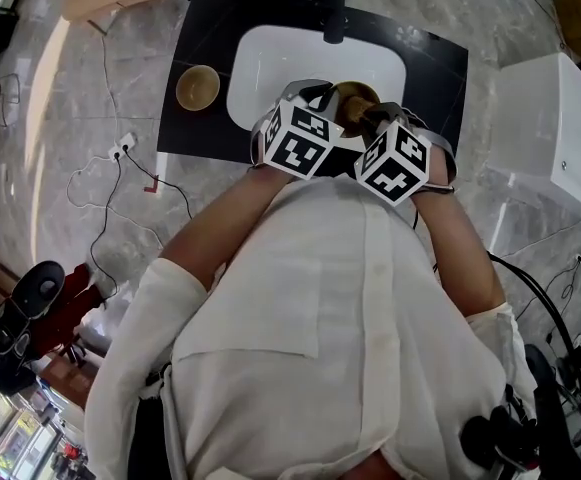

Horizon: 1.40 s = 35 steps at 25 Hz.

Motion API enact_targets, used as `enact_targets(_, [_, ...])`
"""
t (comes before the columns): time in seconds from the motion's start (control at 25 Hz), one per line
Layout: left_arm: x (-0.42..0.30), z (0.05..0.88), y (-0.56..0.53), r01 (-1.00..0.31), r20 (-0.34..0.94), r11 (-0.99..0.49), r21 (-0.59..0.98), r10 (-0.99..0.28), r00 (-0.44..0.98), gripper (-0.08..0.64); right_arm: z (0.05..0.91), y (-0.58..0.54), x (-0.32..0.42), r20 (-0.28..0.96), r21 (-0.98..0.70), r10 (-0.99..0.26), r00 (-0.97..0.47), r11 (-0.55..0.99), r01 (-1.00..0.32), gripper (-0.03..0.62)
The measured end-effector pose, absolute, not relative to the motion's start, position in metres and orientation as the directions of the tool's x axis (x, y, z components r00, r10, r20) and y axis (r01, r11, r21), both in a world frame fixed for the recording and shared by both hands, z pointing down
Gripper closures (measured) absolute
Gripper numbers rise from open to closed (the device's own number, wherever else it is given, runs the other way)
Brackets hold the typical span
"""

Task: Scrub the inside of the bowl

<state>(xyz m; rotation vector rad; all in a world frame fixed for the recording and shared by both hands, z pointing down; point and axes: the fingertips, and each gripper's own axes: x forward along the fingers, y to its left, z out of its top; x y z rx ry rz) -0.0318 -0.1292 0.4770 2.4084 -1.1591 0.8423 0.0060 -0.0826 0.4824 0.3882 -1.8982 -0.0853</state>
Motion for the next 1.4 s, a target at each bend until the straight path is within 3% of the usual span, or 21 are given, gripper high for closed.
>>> enact_targets(0.24, [-0.034, 0.476, -0.133, -0.800, 0.627, -0.593, 0.086, -0.592, 0.507, 0.538, 0.486, -0.066, -0.007, 0.877, 0.067, -0.194, -0.439, 0.955, -0.289, 0.558])
enact_targets(0.4, [-0.045, 0.474, -0.139, -0.808, 0.606, -0.560, 0.183, -0.583, 0.541, 0.541, 0.465, -0.063, -0.019, 0.758, -0.108, -0.138, -0.637, 0.937, -0.332, 0.558])
enact_targets(0.6, [-0.058, 0.472, -0.140, -0.788, 0.564, -0.485, 0.379, -0.555, 0.612, 0.541, 0.417, -0.079, -0.005, 0.539, -0.228, -0.198, -0.819, 0.902, -0.368, 0.558])
enact_targets(0.8, [-0.062, 0.474, -0.141, -0.714, 0.491, -0.444, 0.542, -0.522, 0.697, 0.541, 0.375, -0.110, 0.030, 0.340, -0.301, -0.307, -0.889, 0.860, -0.413, 0.558])
enact_targets(1.0, [-0.059, 0.472, -0.132, -0.554, 0.353, -0.432, 0.712, -0.462, 0.814, 0.541, 0.361, -0.128, 0.057, 0.242, -0.361, -0.379, -0.893, 0.819, -0.446, 0.558])
enact_targets(1.28, [-0.039, 0.426, -0.112, -0.071, -0.078, -0.447, 0.892, -0.306, 0.949, 0.541, 0.358, -0.129, 0.047, 0.113, -0.515, -0.319, -0.941, 0.791, -0.330, 0.558])
enact_targets(1.4, [-0.030, 0.414, -0.106, 0.042, -0.168, -0.446, 0.894, -0.246, 0.955, 0.541, 0.348, -0.125, 0.037, 0.060, -0.550, -0.275, -0.959, 0.793, -0.262, 0.558])
